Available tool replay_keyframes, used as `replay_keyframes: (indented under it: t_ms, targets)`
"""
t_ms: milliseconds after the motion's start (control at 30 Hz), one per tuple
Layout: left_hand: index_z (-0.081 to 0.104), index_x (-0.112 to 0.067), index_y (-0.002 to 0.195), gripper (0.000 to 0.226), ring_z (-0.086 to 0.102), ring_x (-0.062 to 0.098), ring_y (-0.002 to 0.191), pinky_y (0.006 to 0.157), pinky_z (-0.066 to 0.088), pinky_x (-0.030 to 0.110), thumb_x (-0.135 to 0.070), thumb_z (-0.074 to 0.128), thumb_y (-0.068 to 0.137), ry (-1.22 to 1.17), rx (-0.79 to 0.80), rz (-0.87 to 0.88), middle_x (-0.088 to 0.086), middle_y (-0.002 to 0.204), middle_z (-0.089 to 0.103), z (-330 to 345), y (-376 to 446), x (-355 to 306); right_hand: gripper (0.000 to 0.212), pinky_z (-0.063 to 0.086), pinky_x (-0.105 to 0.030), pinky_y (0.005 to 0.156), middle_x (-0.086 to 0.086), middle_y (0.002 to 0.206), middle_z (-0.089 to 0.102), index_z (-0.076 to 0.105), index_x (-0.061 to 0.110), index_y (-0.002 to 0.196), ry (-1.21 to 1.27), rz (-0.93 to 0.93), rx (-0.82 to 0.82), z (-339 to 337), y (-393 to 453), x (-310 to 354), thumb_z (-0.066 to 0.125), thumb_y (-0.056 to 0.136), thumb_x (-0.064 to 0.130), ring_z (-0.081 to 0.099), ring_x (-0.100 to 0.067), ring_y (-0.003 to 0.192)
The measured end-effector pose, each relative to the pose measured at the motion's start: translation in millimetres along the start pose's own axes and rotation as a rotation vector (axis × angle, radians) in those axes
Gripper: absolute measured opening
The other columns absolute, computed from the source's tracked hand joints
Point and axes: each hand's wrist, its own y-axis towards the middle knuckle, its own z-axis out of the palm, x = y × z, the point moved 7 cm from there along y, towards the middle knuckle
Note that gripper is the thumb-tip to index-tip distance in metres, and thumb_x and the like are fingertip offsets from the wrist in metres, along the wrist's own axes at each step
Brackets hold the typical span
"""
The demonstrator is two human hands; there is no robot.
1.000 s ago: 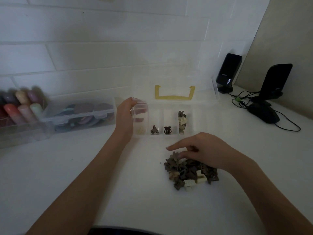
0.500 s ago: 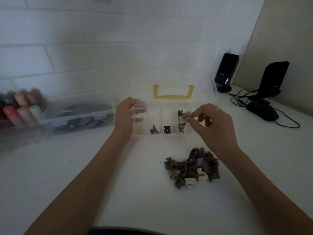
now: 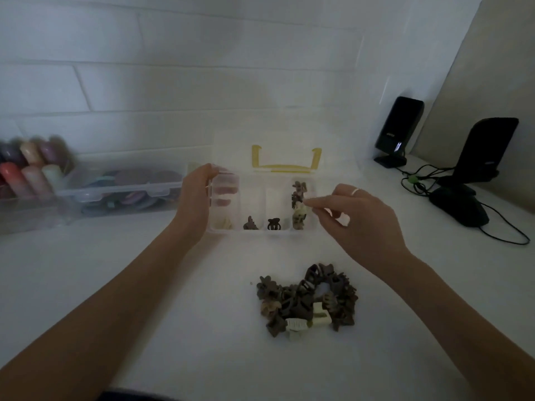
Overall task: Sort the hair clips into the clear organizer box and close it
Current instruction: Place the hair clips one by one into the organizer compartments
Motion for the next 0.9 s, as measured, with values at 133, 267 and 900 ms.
replay_keyframes:
  t_ms: [133,267,900]
  targets:
    - [0.055,-0.018,0.073,0.026,0.062,0.008,0.056,0.059,0.045,0.028,-0.014,0.036,0.09,0.012,0.002,0.043,-0.01,0.061,0.067,5,-1,-2,0.016,0.036,-0.012,0.052,0.015,0.07,0.058,0.074,0.036,0.093,0.362,-0.031,0.358,10,-19,2,0.069,0.08,0.029,0.051,-0.009,0.061]
    - [0.052,-0.016,0.072,0.026,0.062,0.009,0.057,0.058,0.046,0.027,-0.011,0.036,0.091,0.044,0.029,0.091,-0.01,0.062,0.067,8,-2,-5,0.019,0.038,-0.008,0.065,0.016,0.085,0.062,0.072,0.032,0.103,0.277,-0.118,0.571,27,-31,8,0.064,0.085,0.028,0.056,-0.005,0.078]
    - [0.056,-0.015,0.073,0.024,0.061,0.013,0.059,0.057,0.047,0.027,-0.011,0.038,0.089,0.023,0.02,0.107,-0.006,0.062,0.067,13,-4,-5,0.016,0.054,-0.03,0.071,0.004,0.086,0.068,0.071,0.017,0.084,0.608,0.082,0.105,16,-25,6,0.073,0.077,0.003,0.063,-0.015,0.077]
